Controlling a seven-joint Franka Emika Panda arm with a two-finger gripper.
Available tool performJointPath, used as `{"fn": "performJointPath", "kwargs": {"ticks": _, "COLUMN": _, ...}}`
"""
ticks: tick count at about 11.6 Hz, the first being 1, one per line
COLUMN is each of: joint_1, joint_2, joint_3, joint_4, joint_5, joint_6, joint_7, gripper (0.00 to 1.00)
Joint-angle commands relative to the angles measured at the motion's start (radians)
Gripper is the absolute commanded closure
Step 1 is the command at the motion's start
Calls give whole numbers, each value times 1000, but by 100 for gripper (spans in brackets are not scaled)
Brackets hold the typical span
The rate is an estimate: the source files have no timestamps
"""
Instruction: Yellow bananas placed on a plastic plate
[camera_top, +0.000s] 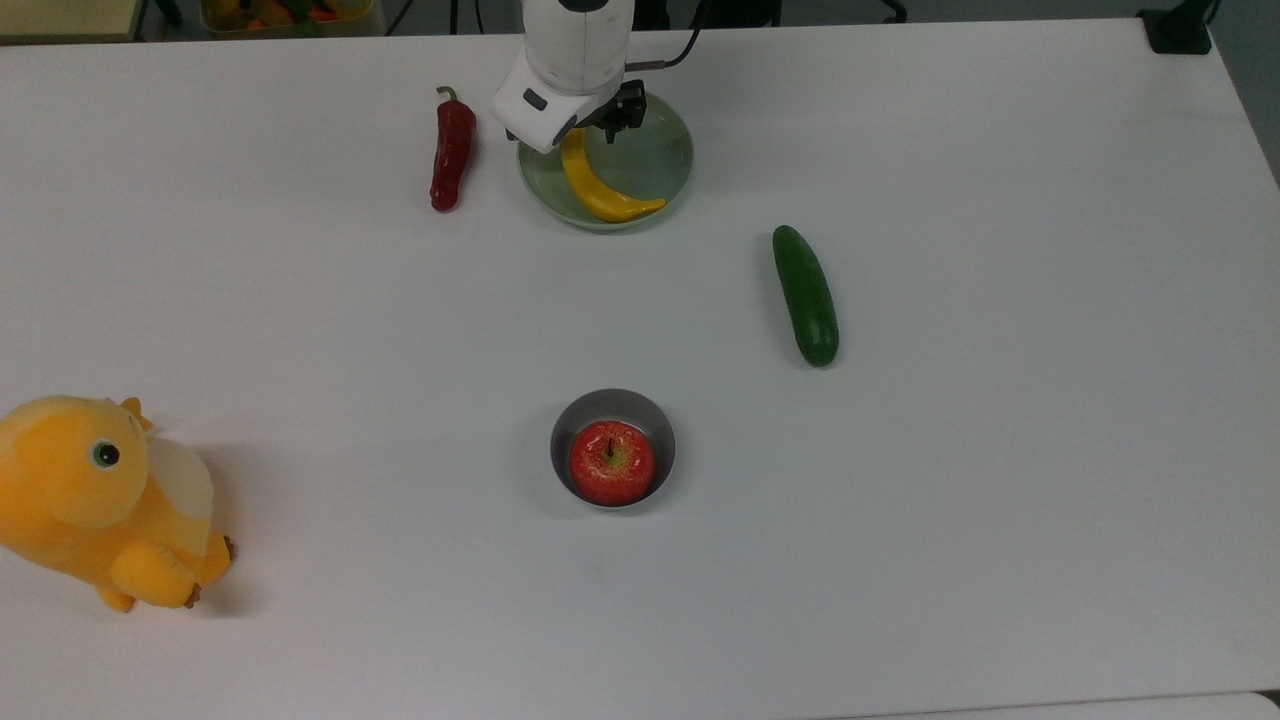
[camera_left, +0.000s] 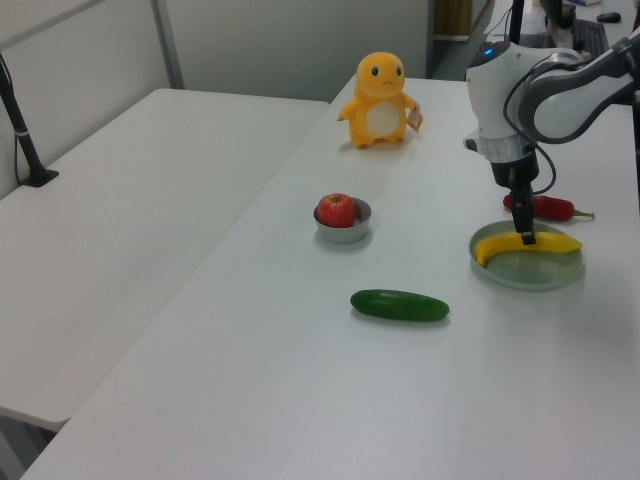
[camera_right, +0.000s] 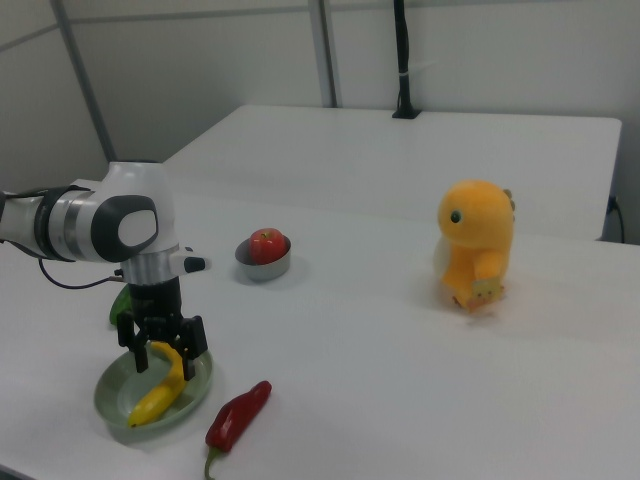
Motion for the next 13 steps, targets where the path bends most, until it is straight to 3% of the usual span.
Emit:
{"fn": "performJointPath", "kwargs": {"ticks": 1, "joint_1": 2, "joint_2": -42, "joint_3": 3, "joint_4": 7, "joint_5": -14, "joint_6": -12, "joint_7": 38, "gripper": 0}}
{"fn": "performJointPath", "kwargs": {"ticks": 6, "joint_1": -1, "joint_2": -46, "joint_3": 3, "joint_4": 229, "joint_5": 12, "joint_6": -115, "joint_7": 82, "gripper": 0}}
{"fn": "performJointPath", "kwargs": {"ticks": 10, "joint_1": -5, "joint_2": -46, "joint_3": 3, "joint_4": 485, "joint_5": 74, "joint_6": -241, "joint_7": 165, "gripper": 0}}
{"fn": "performJointPath", "kwargs": {"ticks": 13, "joint_1": -22, "joint_2": -46, "joint_3": -7, "joint_4": 567, "joint_5": 95, "joint_6": -321, "joint_7": 167, "gripper": 0}}
